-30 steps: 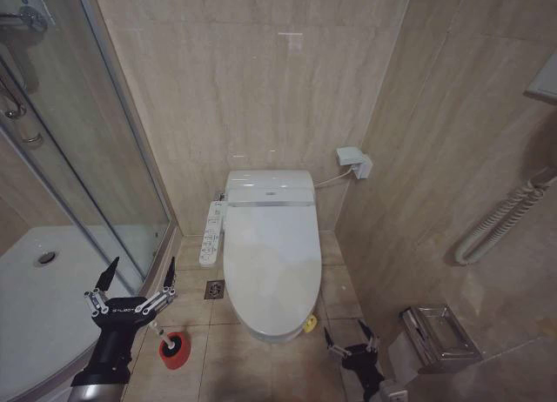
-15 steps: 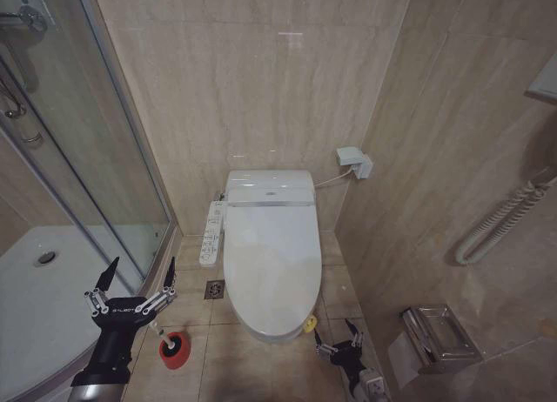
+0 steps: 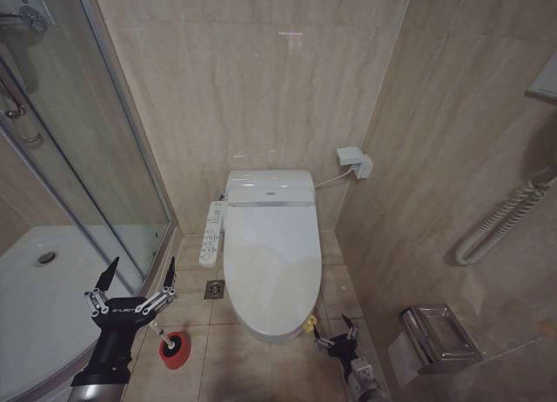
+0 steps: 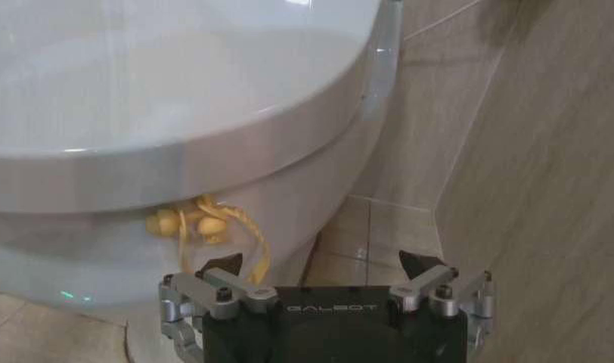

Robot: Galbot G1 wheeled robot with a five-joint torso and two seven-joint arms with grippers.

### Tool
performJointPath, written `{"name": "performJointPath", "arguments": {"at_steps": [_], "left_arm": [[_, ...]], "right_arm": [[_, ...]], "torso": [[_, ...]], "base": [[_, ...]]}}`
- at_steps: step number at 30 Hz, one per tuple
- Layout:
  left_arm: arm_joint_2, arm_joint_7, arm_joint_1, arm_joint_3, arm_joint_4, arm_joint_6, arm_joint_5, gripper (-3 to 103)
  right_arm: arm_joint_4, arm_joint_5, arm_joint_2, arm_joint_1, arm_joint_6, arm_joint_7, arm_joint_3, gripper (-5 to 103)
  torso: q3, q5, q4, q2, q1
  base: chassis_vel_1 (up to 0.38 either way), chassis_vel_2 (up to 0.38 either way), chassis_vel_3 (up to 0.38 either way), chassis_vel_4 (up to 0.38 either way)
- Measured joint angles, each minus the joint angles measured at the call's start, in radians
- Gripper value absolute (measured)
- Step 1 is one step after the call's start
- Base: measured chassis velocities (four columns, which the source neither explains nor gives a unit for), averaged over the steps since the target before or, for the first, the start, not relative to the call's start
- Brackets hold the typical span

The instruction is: Open the toilet lid, clean the toilet bowl with a toilet brush, close the toilet lid, and flush.

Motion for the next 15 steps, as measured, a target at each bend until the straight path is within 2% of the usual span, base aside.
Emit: {"name": "performJointPath", "arguments": {"at_steps": [15], "left_arm": [[0.000,0.000,0.000,0.000,0.000,0.000,0.000,100]], "right_arm": [[-0.085,-0.003,0.019,0.077,0.013,0.020,0.000,100]], "torso": [[0.000,-0.0001,0.0000,0.000,0.000]], "base": [[0.000,0.000,0.000,0.000]]}}
